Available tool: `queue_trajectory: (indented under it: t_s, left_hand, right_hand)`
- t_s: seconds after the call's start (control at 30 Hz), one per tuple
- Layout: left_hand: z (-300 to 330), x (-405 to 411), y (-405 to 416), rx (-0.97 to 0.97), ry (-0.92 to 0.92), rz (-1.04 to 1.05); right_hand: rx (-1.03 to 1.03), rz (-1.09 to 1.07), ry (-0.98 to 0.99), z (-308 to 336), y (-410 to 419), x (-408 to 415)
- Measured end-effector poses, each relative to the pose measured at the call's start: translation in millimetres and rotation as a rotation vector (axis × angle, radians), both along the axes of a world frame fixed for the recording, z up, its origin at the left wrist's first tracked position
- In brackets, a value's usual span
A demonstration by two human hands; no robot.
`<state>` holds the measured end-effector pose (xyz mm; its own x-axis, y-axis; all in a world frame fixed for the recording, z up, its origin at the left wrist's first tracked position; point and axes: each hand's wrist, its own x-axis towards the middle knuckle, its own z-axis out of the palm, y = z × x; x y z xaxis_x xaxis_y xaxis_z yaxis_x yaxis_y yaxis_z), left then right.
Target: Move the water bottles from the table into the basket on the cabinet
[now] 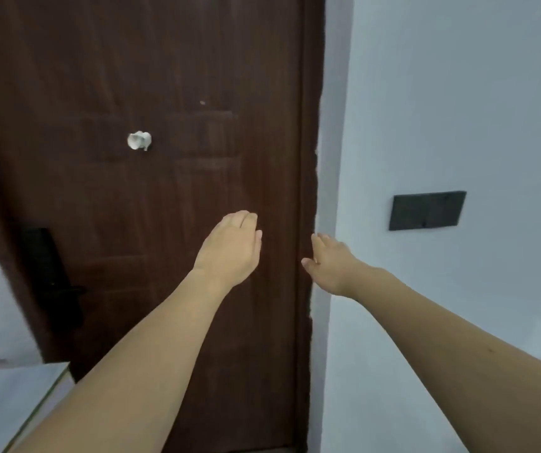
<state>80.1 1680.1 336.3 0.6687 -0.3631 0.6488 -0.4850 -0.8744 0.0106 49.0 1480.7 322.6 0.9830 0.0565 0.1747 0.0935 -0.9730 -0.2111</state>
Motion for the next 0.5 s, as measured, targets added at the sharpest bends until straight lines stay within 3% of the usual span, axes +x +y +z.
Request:
queue_trajectory:
  t_s: [0.2,0.5]
  left_hand:
    - [4.9,-15.6,-156.2,0.063,-0.006,-0.335]
    - [1.6,-79.9,-354.1,0.056,0.166,-0.71]
  right_hand:
    - [0.027,-0.316,0.023,4.3,-130.9,-73.9]
    - [-0.002,-0.723,0.036,-8.5,-290.5,-195.5]
